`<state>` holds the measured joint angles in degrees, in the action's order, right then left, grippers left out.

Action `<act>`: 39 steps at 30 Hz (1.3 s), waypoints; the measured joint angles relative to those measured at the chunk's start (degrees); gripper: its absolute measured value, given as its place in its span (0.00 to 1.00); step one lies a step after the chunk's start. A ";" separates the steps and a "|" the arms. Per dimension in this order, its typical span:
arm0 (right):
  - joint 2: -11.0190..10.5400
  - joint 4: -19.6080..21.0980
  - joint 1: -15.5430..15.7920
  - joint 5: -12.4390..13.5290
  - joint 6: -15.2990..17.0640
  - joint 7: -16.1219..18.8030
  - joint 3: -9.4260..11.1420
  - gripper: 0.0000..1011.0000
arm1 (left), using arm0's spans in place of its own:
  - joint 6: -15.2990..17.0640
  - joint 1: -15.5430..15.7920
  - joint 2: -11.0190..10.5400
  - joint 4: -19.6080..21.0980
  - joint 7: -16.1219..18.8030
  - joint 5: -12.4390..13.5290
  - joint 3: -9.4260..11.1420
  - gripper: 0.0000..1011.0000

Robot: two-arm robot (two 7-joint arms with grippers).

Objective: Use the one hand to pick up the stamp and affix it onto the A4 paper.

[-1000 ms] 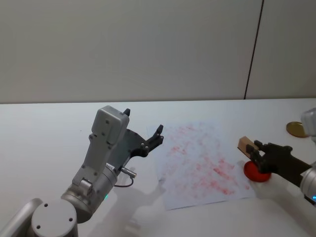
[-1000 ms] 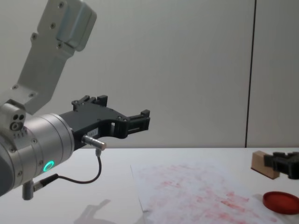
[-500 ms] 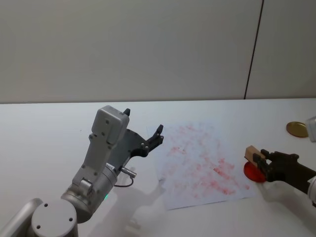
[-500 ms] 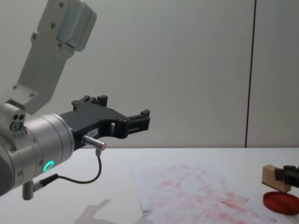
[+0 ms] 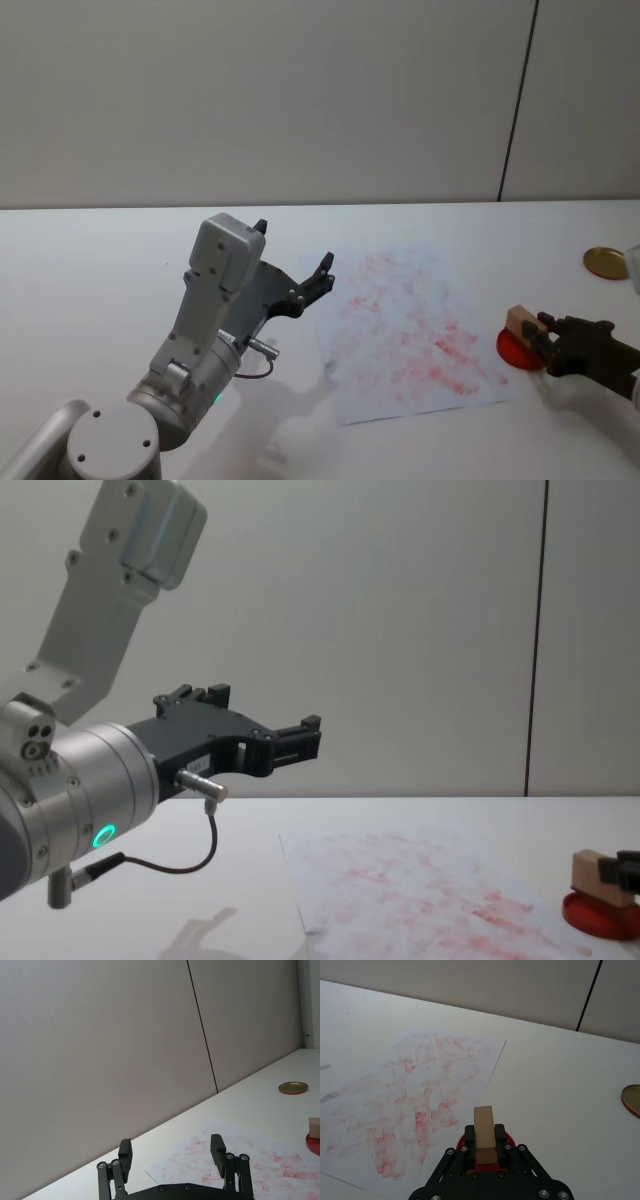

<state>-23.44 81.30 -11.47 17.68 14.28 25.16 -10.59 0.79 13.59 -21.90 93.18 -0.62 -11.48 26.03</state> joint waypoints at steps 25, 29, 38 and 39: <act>-0.40 -0.33 -0.02 -0.10 1.09 0.69 -0.21 0.62 | 0.00 0.00 0.00 0.00 0.00 0.00 0.00 0.98; -0.42 -0.15 -0.04 0.13 0.53 0.34 -0.19 0.75 | 0.00 0.00 0.00 0.00 0.00 0.00 0.00 0.98; -0.47 1.39 -0.06 0.66 -2.03 -0.44 0.01 0.97 | 0.00 0.00 0.00 0.00 0.00 0.00 0.00 0.98; -0.47 1.80 -0.08 0.76 -2.57 -0.55 0.04 0.99 | 0.00 0.00 0.00 0.00 0.00 0.00 0.00 0.98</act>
<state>-23.91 83.10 -11.55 18.45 11.72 24.61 -10.55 0.79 13.59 -21.89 93.18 -0.62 -11.48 26.03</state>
